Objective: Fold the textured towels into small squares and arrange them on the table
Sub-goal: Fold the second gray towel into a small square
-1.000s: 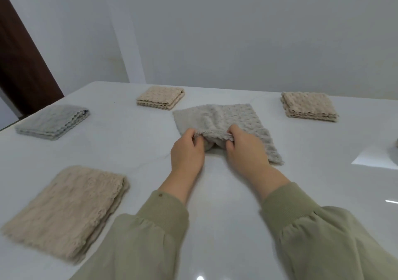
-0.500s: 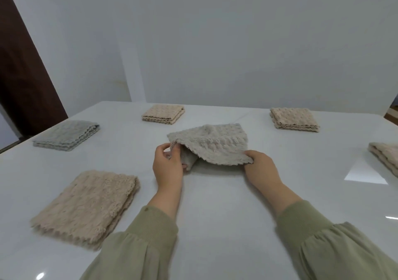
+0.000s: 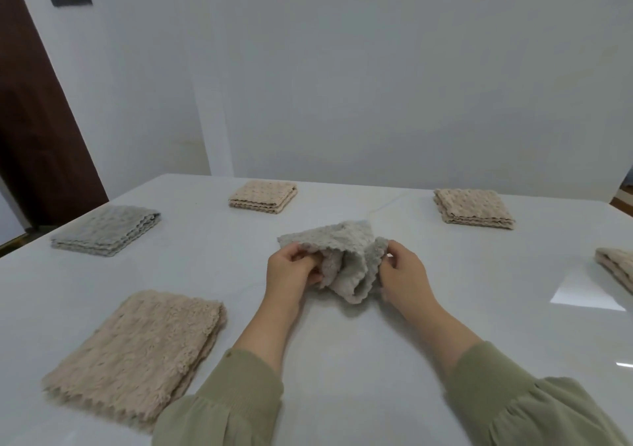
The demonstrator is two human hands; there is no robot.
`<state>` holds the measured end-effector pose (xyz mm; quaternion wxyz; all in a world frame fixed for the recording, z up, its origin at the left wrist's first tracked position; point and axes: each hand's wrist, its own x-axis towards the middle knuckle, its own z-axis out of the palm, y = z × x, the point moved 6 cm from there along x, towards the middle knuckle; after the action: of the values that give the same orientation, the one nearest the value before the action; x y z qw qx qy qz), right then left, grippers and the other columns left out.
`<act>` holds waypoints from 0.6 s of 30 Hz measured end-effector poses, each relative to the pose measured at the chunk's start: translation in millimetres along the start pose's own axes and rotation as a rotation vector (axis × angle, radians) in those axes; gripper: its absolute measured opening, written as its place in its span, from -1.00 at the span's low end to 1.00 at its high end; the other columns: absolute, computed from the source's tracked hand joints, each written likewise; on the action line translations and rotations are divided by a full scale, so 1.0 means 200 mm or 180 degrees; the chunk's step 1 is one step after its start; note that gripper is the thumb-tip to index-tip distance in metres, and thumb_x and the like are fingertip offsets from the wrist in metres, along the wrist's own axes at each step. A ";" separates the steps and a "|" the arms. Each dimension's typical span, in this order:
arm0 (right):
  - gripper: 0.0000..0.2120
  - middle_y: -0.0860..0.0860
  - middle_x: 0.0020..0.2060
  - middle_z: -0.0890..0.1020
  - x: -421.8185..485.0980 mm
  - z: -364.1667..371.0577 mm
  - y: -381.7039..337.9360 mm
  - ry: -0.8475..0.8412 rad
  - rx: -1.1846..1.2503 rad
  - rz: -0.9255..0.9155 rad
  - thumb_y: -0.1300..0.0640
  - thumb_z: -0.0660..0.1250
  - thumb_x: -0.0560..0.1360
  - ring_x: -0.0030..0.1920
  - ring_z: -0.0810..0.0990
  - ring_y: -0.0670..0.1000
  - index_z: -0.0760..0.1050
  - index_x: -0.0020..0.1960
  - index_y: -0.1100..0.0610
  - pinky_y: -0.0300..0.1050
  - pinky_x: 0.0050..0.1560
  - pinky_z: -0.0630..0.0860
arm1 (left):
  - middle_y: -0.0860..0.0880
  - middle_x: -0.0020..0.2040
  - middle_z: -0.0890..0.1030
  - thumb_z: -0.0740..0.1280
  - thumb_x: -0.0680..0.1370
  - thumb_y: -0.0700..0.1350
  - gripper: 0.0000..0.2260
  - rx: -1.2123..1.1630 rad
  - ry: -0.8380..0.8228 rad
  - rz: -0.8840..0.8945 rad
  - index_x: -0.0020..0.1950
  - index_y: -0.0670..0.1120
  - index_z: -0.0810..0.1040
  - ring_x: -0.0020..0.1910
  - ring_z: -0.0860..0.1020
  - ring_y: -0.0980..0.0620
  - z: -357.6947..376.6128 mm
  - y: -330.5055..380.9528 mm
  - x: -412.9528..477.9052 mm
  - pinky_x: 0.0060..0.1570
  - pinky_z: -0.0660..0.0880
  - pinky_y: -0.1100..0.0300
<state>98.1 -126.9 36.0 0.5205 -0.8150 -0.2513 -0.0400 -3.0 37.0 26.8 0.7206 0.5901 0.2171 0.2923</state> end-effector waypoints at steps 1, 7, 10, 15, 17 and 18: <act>-0.84 0.07 -0.40 0.56 0.01 -0.02 -0.01 0.0023 0.0080 0.0113 0.31 0.15 0.48 -0.38 0.46 0.03 0.49 -0.19 0.21 -0.12 -0.29 0.42 | -0.03 -0.39 0.57 0.29 0.48 -0.39 -0.83 -0.0183 -0.0121 -0.0147 -0.17 -0.16 0.59 -0.44 0.51 0.09 0.01 -0.01 0.01 -0.47 0.46 0.29; -0.63 0.11 -0.43 0.61 -0.05 -0.08 -0.20 -0.1141 0.1985 0.1148 0.18 0.22 0.54 -0.39 0.61 0.03 0.55 -0.40 0.24 -0.24 -0.40 0.53 | -0.17 -0.08 0.62 0.39 0.40 -0.22 -0.79 -0.1984 -0.1165 -0.1179 0.00 -0.26 0.59 -0.16 0.65 0.01 0.05 0.00 -0.03 -0.08 0.59 0.25; -0.78 0.08 -0.47 0.65 -0.07 -0.16 -0.32 -0.1374 0.2832 0.1242 0.16 0.37 0.29 -0.47 0.64 -0.02 0.62 -0.51 0.18 -0.25 -0.54 0.51 | 0.03 0.21 0.53 0.34 0.54 -0.10 -0.74 -0.1991 -0.1041 -0.0807 0.21 -0.12 0.57 0.31 0.39 0.23 -0.01 0.09 -0.05 0.36 0.12 0.46; -0.71 0.21 -0.06 0.64 0.11 -0.29 -0.14 -0.0031 0.2859 0.1349 0.19 0.33 0.48 -0.11 0.63 0.12 0.53 0.11 0.37 -0.03 -0.11 0.58 | -0.11 -0.25 0.64 0.18 0.61 -0.21 -0.80 -0.2649 -0.0102 -0.0732 -0.08 -0.22 0.58 -0.32 0.64 0.07 -0.07 0.16 -0.01 -0.27 0.60 0.23; -0.51 0.15 -0.05 0.55 0.16 -0.31 -0.03 0.0440 0.2005 0.0991 0.05 0.30 0.48 -0.08 0.52 0.06 0.39 0.28 0.36 -0.10 -0.17 0.47 | -0.15 0.17 0.55 0.18 0.60 -0.25 -0.72 -0.2043 0.0163 -0.0342 0.32 -0.13 0.40 0.08 0.58 -0.03 -0.12 0.16 -0.01 0.11 0.51 0.12; -0.44 0.10 0.05 0.50 0.16 -0.29 0.00 0.0453 0.1553 0.0877 -0.02 0.28 0.49 0.01 0.49 0.03 0.31 0.37 0.29 -0.10 -0.10 0.45 | -0.12 0.36 0.41 0.19 0.60 -0.24 -0.59 -0.1372 0.0190 -0.0260 0.45 -0.04 0.27 0.28 0.45 -0.04 -0.13 0.14 0.00 0.25 0.38 0.08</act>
<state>136.9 -165.0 73.1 0.7181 -0.6873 -0.1032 0.0356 -24.3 59.7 48.0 0.8345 0.4043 0.1947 0.3199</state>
